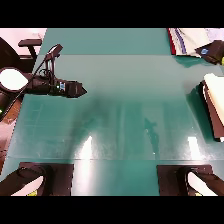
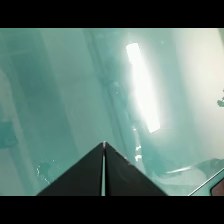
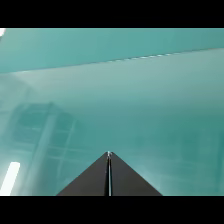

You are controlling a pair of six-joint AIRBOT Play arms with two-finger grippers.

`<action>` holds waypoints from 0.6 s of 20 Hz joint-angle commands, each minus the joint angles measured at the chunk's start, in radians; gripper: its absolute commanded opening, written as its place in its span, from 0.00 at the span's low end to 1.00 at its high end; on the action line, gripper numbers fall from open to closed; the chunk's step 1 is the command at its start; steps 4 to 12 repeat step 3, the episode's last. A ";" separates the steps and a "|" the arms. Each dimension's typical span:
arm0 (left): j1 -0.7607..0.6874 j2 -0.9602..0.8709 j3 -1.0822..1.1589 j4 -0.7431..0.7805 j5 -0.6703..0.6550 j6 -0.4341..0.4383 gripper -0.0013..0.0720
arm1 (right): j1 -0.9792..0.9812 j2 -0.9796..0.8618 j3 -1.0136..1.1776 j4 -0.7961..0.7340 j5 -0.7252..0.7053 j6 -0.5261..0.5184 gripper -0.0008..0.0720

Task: Fold the shirts.

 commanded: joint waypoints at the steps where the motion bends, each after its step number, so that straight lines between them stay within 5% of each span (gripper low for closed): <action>1: 0.000 0.000 0.001 0.000 0.003 0.000 0.05 | 0.055 0.001 0.001 0.001 -0.024 0.000 0.04; 12: 0.000 0.000 0.001 0.000 0.003 0.000 0.05 | 0.055 0.001 0.001 0.001 -0.024 0.000 0.04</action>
